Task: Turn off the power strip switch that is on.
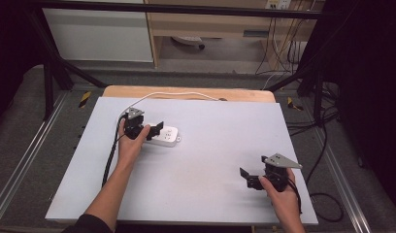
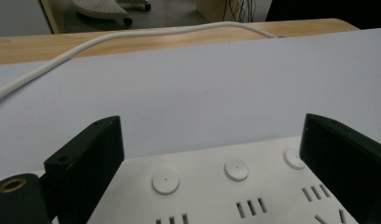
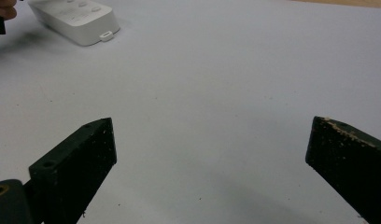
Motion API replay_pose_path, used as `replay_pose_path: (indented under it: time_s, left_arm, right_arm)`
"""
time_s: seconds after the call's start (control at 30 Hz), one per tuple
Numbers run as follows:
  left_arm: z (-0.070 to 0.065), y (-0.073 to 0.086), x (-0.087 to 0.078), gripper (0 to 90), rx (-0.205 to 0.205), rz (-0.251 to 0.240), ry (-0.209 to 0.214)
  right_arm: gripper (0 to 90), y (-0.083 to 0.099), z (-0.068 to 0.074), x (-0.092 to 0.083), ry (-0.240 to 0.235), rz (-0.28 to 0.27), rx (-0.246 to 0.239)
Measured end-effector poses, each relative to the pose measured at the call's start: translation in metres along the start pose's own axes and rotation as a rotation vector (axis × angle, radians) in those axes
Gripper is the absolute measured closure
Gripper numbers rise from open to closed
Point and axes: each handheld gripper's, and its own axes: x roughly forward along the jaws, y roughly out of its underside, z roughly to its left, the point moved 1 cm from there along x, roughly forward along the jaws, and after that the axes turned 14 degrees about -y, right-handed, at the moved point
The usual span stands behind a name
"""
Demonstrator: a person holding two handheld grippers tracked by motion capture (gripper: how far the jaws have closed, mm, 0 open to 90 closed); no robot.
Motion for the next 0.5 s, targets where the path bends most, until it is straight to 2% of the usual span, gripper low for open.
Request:
replay_pose_path:
  time_s: [0.23, 0.37, 0.5]
  left_arm:
    - [-0.003, 0.0, -0.002, 6.4, 0.029, 0.015, 0.004]
    - [-0.003, -0.001, -0.006, 6.3, 0.018, 0.022, 0.012]
    - [-0.005, -0.003, -0.011, 6.4, 0.032, 0.019, 0.028]
  right_arm:
    - [2.3, 0.0, 0.0, 0.0, 0.0, -0.001, -0.001]
    - [2.4, 0.0, 0.0, 0.0, 0.0, 0.0, -0.001]
    - [2.4, 0.0, 0.0, 0.0, 0.004, 0.0, -0.006]
